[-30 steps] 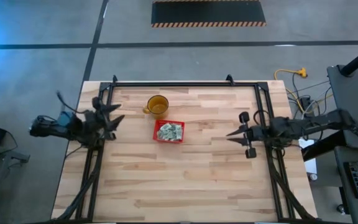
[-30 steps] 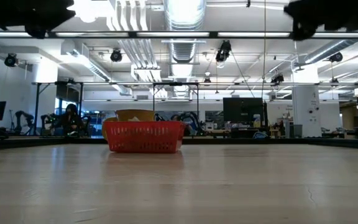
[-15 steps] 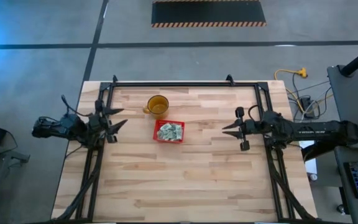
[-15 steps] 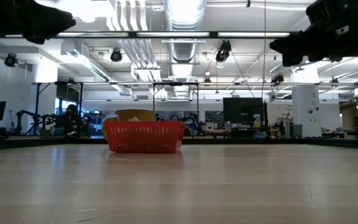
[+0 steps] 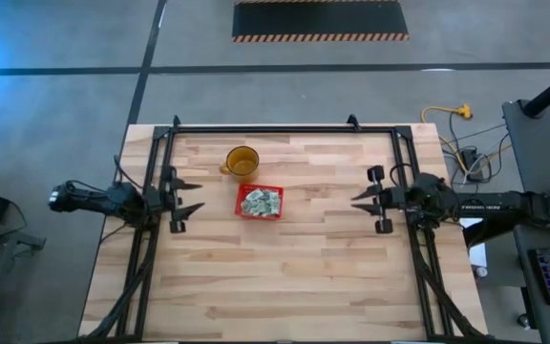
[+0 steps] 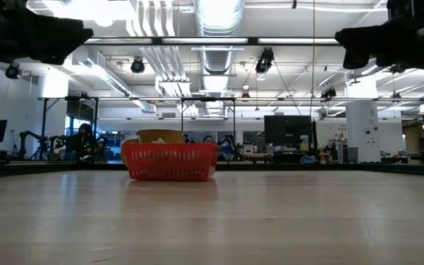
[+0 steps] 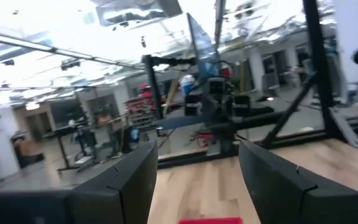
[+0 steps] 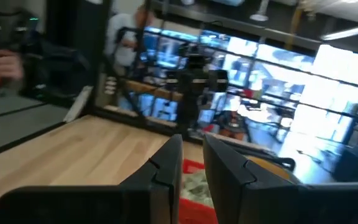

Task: Pick and place Stevia / Truvia into bins
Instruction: Return to Home Position

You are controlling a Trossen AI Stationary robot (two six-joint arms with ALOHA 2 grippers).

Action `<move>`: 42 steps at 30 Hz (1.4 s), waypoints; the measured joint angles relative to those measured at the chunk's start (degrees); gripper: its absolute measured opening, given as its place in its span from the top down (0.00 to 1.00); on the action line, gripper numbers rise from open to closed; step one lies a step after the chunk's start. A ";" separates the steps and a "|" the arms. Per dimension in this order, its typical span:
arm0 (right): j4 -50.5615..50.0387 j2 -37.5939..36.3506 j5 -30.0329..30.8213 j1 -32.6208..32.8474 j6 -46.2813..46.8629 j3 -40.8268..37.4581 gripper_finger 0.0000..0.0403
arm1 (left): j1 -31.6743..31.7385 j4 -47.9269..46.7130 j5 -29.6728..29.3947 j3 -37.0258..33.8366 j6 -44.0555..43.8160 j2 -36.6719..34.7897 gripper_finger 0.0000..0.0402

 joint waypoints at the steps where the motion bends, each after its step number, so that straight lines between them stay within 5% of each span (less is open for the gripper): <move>1: -0.35 0.10 -1.45 -0.01 -0.29 -0.02 0.86 | 0.01 0.00 0.74 -0.09 0.13 -0.07 0.48; 12: 1.49 3.10 -6.14 -4.09 1.60 0.12 0.86 | 3.23 2.56 3.01 -0.12 -4.36 1.17 0.48; 18: 0.92 3.11 -15.65 -11.00 3.69 -0.30 0.86 | 8.35 -0.84 3.11 -0.09 -7.03 0.95 0.48; 27: -0.31 2.98 -16.06 -9.60 1.46 -1.95 0.86 | 9.35 -1.59 3.56 -1.17 -5.60 -0.04 0.48; 42: -13.28 -14.93 -12.88 -5.60 1.87 -1.95 0.86 | 9.27 -3.40 3.61 0.34 -5.60 -0.07 0.48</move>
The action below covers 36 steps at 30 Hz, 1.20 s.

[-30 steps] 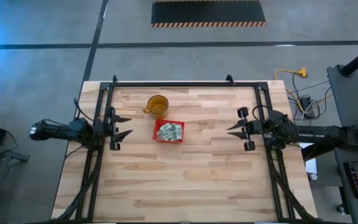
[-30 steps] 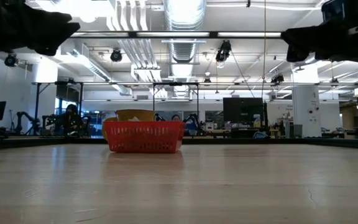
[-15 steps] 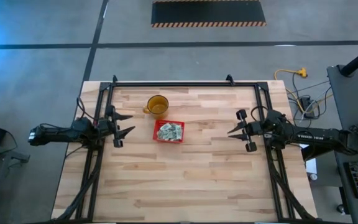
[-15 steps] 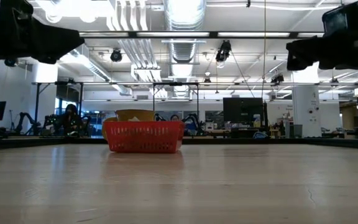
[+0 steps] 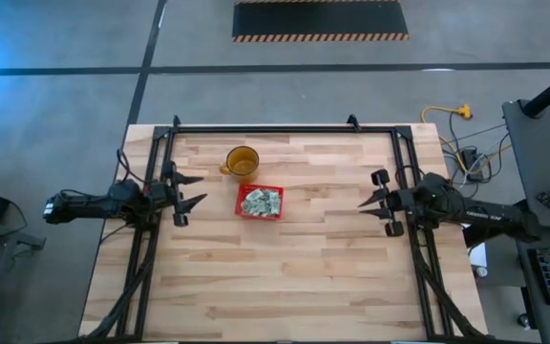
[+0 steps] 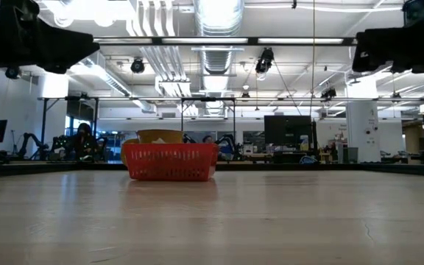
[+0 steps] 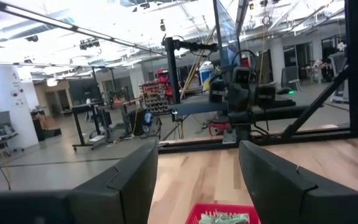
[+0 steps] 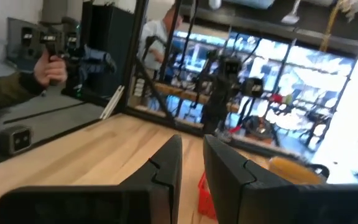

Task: Pick and place Stevia / Truvia into bins
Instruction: Return to Home Position

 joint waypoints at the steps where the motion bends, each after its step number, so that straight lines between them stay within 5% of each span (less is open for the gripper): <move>1: 0.00 -0.74 1.80 1.19 -0.25 0.00 0.86 | 0.00 -0.09 -0.01 0.00 0.01 -0.01 0.48; 12: -7.34 -3.83 21.31 17.55 -2.19 0.00 0.86 | 0.00 -0.90 -0.13 0.37 -0.11 -0.01 0.48; 17: -10.57 -3.87 35.07 22.09 -1.43 0.00 0.86 | 0.00 -4.22 -2.22 0.39 -0.43 -0.01 0.48; 36: -19.52 -9.71 32.58 22.68 -2.47 1.01 0.86 | -0.02 -10.19 1.40 -0.42 0.04 0.19 0.48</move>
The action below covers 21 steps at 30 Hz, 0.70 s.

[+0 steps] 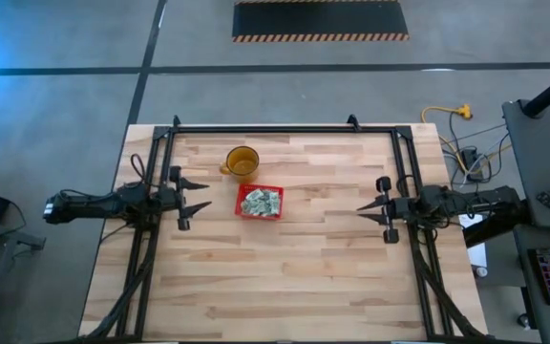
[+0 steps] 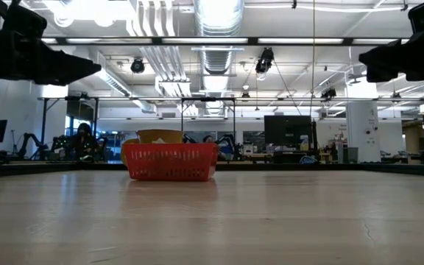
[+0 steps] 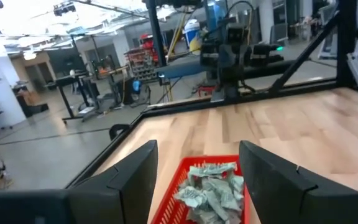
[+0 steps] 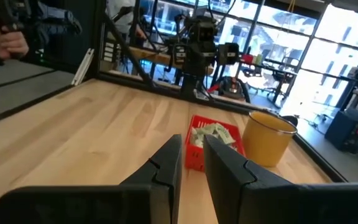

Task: Pick and place Stevia / Truvia into bins
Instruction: Return to Home Position

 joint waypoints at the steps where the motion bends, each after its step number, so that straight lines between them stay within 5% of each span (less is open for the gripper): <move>1: -0.03 0.09 -0.02 0.02 -0.01 0.00 0.86 | 0.00 0.05 0.33 -0.02 0.37 0.29 0.48; 21: 0.24 0.39 0.47 0.00 0.38 0.00 0.86 | 0.00 0.34 0.36 -0.16 1.51 7.08 0.48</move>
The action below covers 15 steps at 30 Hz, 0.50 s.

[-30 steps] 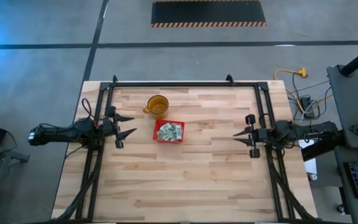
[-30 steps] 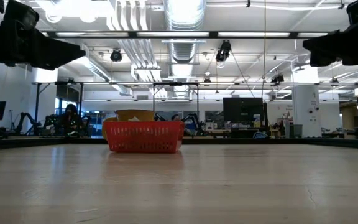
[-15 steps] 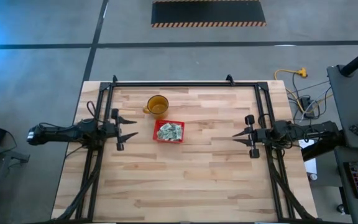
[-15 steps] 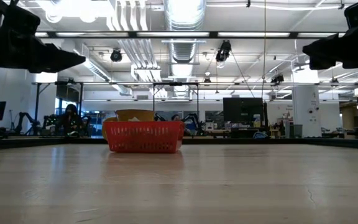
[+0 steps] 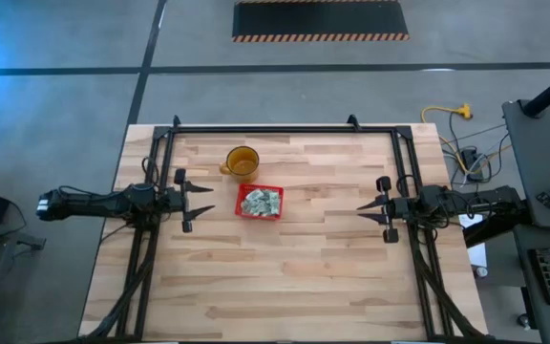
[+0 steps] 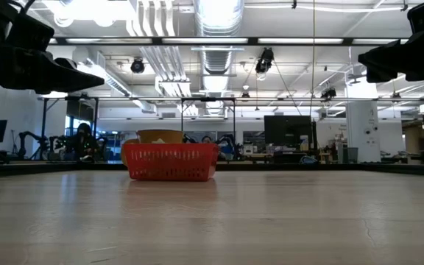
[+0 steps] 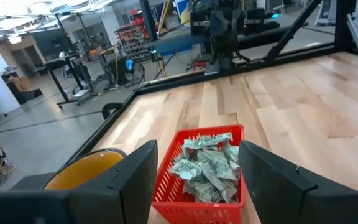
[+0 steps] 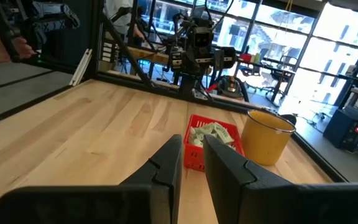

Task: Pick and place Stevia / Truvia into bins
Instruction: Return to Home Position

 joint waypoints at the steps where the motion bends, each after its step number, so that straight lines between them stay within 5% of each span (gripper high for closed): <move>1: 0.00 0.00 -0.02 0.00 0.01 0.00 0.86 | 0.00 0.35 -0.02 -0.06 0.00 0.37 0.48; 15: 0.02 0.00 0.01 0.00 0.03 0.00 0.86 | 0.00 2.20 -0.31 -0.25 -0.04 3.69 0.48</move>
